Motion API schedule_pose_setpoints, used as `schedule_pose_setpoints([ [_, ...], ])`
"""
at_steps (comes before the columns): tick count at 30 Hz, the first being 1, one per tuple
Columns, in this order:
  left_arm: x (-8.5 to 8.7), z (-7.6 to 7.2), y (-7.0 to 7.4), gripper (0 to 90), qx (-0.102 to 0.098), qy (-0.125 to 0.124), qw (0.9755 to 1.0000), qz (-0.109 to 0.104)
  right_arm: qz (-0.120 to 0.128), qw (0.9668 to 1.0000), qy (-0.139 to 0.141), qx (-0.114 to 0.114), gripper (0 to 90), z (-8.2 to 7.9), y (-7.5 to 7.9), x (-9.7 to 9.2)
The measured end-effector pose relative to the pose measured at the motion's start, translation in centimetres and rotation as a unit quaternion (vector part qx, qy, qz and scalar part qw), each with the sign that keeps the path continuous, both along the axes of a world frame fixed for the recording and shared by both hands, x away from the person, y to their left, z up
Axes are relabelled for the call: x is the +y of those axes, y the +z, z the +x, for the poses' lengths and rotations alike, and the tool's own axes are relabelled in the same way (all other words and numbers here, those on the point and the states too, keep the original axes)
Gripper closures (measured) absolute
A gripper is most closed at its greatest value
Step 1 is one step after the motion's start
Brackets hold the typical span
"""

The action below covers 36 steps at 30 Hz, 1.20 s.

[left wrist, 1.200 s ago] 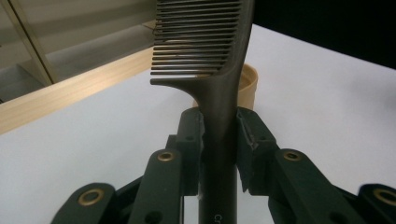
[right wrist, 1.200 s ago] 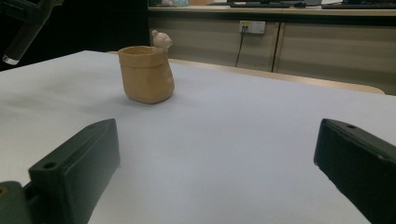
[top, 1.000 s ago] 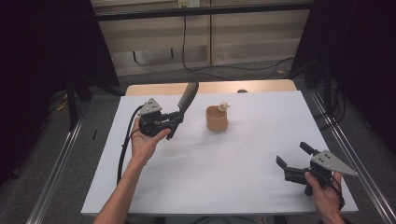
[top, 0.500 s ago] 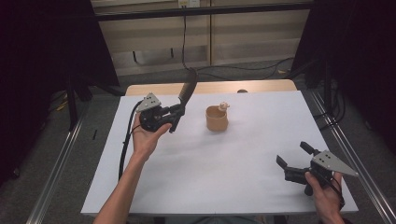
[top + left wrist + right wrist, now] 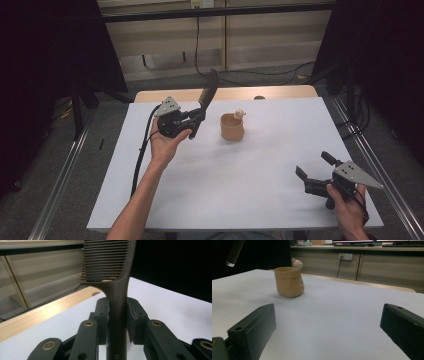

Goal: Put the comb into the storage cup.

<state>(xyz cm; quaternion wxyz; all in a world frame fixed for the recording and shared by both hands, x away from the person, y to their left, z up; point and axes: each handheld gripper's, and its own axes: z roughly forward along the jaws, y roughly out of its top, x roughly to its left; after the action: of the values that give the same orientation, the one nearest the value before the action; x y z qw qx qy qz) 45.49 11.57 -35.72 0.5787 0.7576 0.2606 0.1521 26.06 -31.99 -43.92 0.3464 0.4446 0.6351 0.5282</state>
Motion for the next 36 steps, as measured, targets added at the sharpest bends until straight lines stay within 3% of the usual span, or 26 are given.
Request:
schedule_pose_setpoints([
  [3,-0.4,0.2,0.1,72.9,-0.006,0.001,1.0,-0.006,-0.001,1.0,0.0,0.0,0.0,0.0,0.0,0.0],
  [7,-1.0,0.4,0.0,73.0,-0.011,0.003,0.9999,0.002,-0.001,1.0,0.001,0.0,0.0,0.0,0.0,0.0],
  [19,-3.3,1.2,0.7,73.0,-0.023,-0.013,0.9994,-0.024,-0.002,1.0,0.002,0.0,0.0,0.0,0.0,0.1],
  [27,-4.9,2.2,0.1,73.0,-0.023,-0.014,0.9991,-0.034,-0.001,1.0,0.003,0.0,0.0,-0.1,0.0,0.0],
  [36,-5.6,2.9,0.5,73.0,-0.023,-0.008,0.9989,-0.04,-0.001,1.0,0.005,0.0,0.0,-0.1,0.0,0.0],
])
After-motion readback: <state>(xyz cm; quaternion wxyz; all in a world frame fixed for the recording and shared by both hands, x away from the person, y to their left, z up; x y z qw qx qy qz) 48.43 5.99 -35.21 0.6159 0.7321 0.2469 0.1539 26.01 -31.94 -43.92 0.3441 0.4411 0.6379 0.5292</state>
